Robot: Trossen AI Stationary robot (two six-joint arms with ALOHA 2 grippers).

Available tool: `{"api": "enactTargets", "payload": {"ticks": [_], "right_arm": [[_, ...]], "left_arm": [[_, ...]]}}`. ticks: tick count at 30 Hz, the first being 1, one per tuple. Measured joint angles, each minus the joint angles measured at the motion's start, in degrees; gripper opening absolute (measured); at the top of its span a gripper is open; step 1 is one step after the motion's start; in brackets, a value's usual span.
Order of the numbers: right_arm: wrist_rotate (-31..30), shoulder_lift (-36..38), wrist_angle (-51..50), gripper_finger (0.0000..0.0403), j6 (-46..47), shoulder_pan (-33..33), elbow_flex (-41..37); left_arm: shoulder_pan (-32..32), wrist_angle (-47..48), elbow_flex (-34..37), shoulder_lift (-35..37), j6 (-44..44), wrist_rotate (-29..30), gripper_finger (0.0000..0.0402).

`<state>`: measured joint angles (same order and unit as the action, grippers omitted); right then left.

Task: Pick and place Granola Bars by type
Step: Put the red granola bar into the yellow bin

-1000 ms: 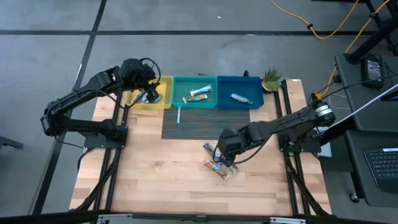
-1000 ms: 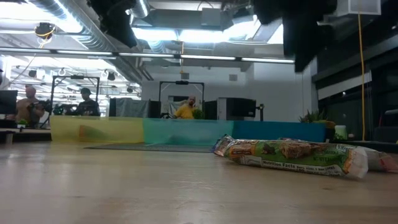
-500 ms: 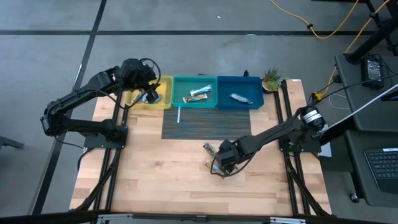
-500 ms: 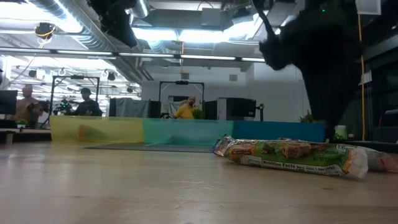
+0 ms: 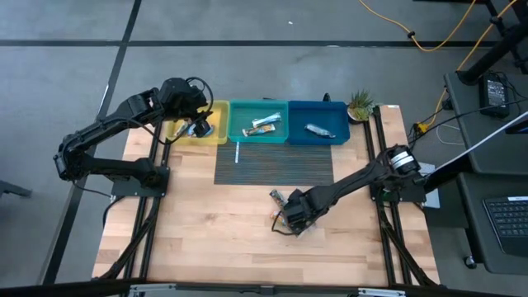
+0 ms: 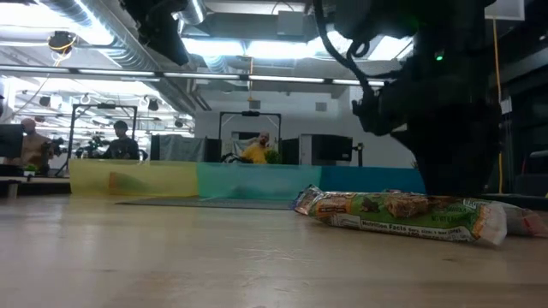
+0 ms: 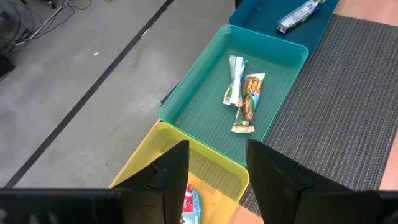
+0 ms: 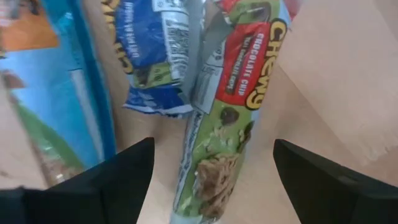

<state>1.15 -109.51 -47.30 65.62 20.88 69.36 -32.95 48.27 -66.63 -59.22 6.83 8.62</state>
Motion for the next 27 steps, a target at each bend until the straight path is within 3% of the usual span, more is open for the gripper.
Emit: {"api": "enactTargets", "payload": {"ticks": [6,9,21,27], "right_arm": [[0.32,-1.78,-0.38,0.0324,0.17,-0.02,0.33],[0.19,-1.87,-0.57,0.0303,1.26,0.0,0.31],[0.59,-2.3,-6.2,0.0114,1.42,0.0,3.73],[0.53,-2.3,-13.79,0.0048,0.23,0.0,8.02]], "left_arm": [[0.01,0.01,0.0,0.0,0.0,0.0,0.0152],[0.02,0.02,0.0,0.0,0.0,0.0,0.0152],[0.01,0.7,0.0,0.0,1.44,0.02,0.0152],[0.02,2.07,0.0,0.0,1.49,0.26,0.0152]]}}
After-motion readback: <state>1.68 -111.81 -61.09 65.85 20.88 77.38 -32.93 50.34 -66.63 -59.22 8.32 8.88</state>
